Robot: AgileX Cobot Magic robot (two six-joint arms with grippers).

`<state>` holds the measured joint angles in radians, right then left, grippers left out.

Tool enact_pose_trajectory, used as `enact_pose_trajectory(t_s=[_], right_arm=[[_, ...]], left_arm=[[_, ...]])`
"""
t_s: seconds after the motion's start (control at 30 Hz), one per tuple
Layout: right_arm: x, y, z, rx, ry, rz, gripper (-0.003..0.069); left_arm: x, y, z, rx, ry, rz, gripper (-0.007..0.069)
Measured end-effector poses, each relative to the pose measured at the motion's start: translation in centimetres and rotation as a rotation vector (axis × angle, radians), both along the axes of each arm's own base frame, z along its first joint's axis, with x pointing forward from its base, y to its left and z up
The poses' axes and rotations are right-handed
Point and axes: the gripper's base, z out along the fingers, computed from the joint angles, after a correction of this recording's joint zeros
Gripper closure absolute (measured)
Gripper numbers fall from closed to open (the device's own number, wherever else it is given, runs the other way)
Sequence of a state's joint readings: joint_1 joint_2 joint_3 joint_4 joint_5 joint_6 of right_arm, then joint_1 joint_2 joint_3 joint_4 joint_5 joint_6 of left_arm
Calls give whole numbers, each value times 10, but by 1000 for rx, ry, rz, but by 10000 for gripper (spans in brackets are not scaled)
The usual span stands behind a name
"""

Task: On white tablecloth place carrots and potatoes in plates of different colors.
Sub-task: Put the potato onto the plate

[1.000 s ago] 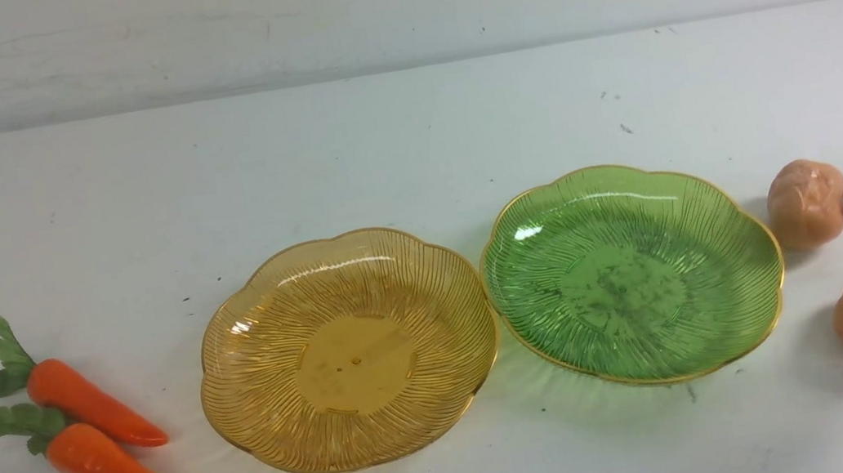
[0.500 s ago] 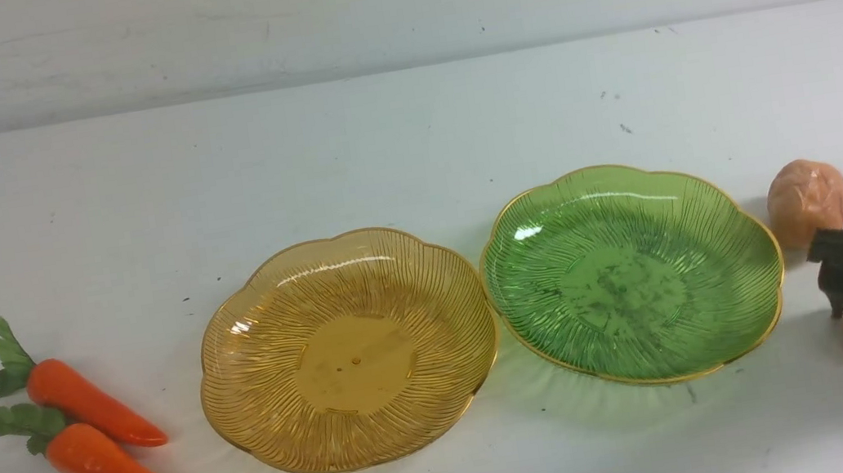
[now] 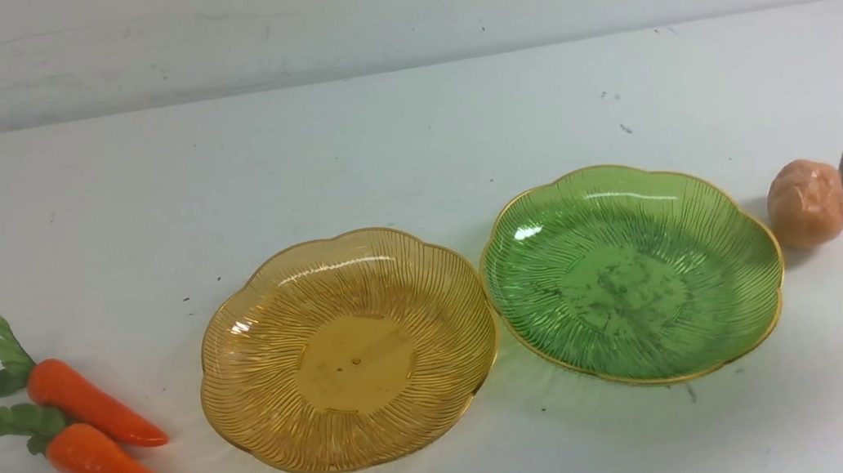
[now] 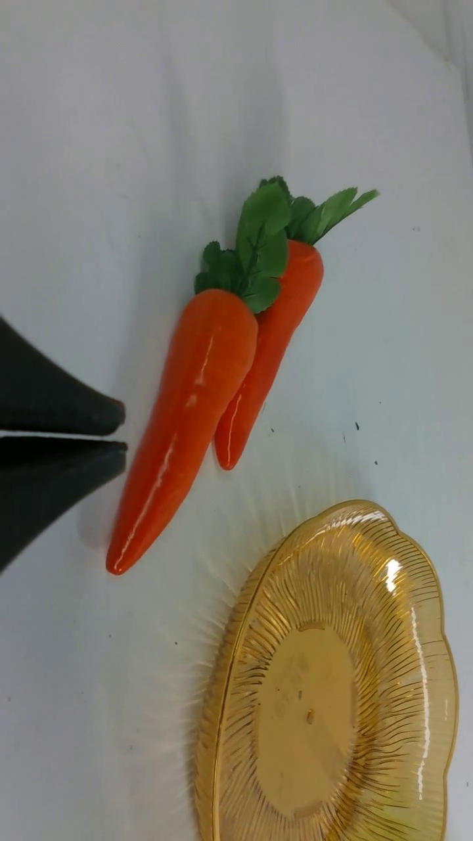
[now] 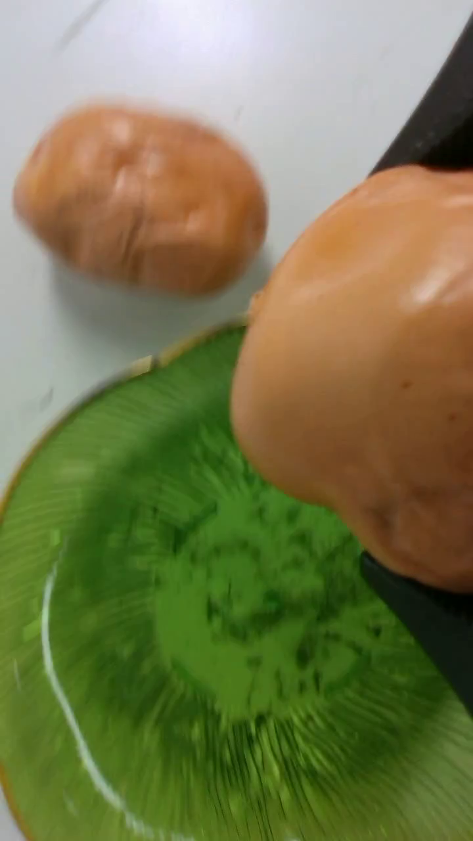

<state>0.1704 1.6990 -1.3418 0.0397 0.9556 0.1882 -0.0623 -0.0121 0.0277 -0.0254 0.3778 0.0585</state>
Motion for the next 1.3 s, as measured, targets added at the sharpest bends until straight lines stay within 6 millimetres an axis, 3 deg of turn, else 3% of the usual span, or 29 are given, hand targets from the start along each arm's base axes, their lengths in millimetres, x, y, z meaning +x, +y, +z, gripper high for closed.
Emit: enact_pose_trajectory(t_s=[0.17, 0.23, 0.3, 0.4, 0.53, 0.63, 0.7, 0.8, 0.9, 0.97, 1.17, 1.3], right_arm=[[18, 46, -48, -16, 7, 126, 103], [22, 54, -65, -25, 30, 144, 99], [23, 57, -72, -29, 45, 151, 41], [25, 55, -67, -62, 45, 167, -24], [34, 50, -37, -171, 49, 207, -16], [41, 41, -12, -308, 37, 230, 83], [48, 20, 5, -417, 21, 187, 249], [55, -20, 11, -419, 27, 45, 502], [58, -48, 7, -351, 41, -63, 624], [62, -63, 2, -285, 45, -126, 648], [69, -79, -14, -139, 58, -221, 575], [78, -75, -28, -41, 56, -250, 373]], left_arm=[[0, 0, 0, 0, 0, 0, 627], [0, 0, 0, 0, 0, 0, 627], [0, 0, 0, 0, 0, 0, 627], [0, 0, 0, 0, 0, 0, 627], [0, 0, 0, 0, 0, 0, 627], [0, 0, 0, 0, 0, 0, 627], [0, 0, 0, 0, 0, 0, 627], [0, 0, 0, 0, 0, 0, 627], [0, 0, 0, 0, 0, 0, 627], [0, 0, 0, 0, 0, 0, 627], [0, 0, 0, 0, 0, 0, 627], [0, 0, 0, 0, 0, 0, 627]])
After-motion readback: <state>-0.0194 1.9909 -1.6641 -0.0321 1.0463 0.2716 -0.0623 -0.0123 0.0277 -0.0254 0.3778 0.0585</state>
